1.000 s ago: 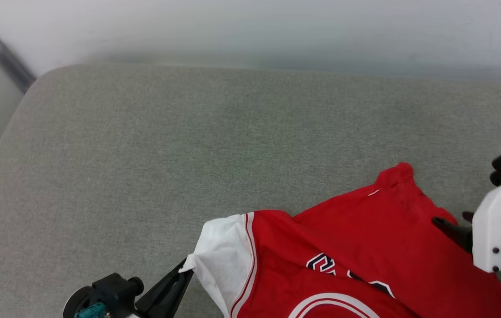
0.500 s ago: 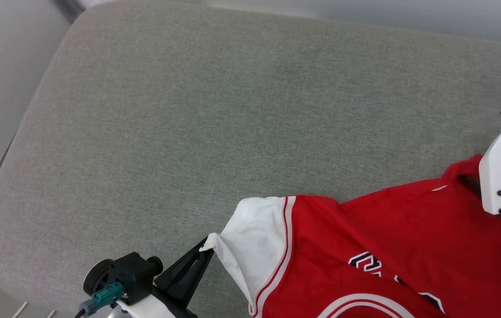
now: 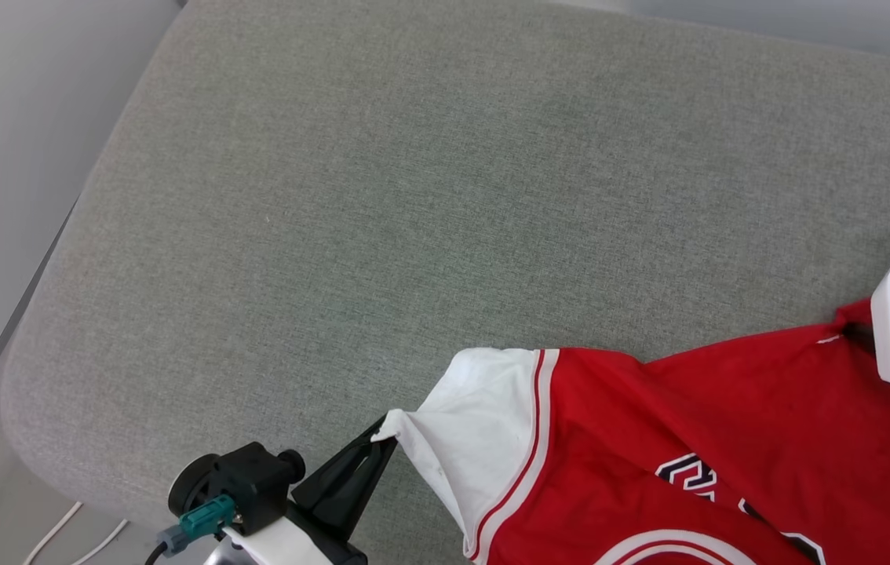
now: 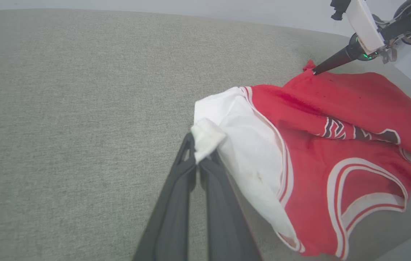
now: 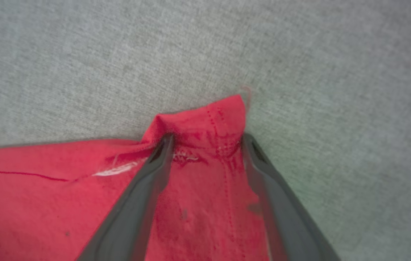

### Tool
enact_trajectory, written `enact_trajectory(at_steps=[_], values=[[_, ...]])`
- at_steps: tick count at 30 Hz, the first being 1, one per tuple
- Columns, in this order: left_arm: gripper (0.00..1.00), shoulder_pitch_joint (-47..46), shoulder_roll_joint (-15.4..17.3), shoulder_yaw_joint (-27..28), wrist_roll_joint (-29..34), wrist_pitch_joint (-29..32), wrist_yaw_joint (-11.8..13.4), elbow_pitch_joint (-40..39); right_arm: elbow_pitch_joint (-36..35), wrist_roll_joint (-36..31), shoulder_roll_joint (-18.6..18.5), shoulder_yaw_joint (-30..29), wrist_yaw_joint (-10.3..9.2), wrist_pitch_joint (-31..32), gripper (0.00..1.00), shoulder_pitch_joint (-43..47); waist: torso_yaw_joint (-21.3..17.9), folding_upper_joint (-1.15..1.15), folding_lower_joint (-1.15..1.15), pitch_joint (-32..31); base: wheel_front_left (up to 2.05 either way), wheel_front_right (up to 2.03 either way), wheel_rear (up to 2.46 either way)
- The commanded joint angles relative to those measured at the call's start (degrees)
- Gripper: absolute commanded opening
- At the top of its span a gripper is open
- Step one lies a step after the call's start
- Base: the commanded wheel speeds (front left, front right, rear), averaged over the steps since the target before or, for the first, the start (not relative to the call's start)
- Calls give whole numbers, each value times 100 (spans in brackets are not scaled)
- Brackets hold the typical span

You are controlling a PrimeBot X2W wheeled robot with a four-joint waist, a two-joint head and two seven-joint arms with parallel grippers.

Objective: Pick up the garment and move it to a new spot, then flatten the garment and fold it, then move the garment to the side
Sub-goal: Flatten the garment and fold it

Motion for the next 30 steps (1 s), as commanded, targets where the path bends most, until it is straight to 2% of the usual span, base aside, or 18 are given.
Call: enact_trajectory(at_steps=[1, 4, 5, 11, 15, 16, 21, 30], values=[[0, -81, -17, 17, -21, -38, 29, 15, 435, 24, 150, 132, -2, 59, 0, 358, -7, 0, 1, -47, 0, 0, 0], [0, -58, 30, 48, -29, -29, 59, 13, 416, 81, 132, 85, -3, -112, 0, 296, -71, 0, 1, -171, 0, 0, 0], [0, 7, 126, 101, -19, -20, 102, -24, 383, 171, 184, 69, -2, -364, 0, 154, -201, 0, 1, -366, 0, 0, 0], [0, 85, 331, 251, -26, 37, 214, -169, 342, 334, 162, 185, -2, -833, 0, -132, -526, 0, 1, -830, 0, 0, 0], [0, 84, 445, 517, -243, 92, 346, -416, 323, 545, 123, 197, -2, -1168, 0, -342, -828, 0, 1, -1228, 0, 0, 0], [0, -20, 612, 745, -305, 185, 441, -655, 191, 759, 71, 232, -2, -1259, 0, -513, -1036, 0, 1, -1474, 0, 0, 0], [0, -215, 891, 1120, -354, 323, 586, -1039, -246, 1186, -31, 293, -2, -1322, 0, -691, -1360, 0, 1, -1814, 0, 0, 0], [0, -717, 1298, 1840, -435, 398, 766, -1565, -1342, 1608, -222, 244, -2, -1234, 0, -680, -1873, 0, 1, -2085, 0, 0, 0]])
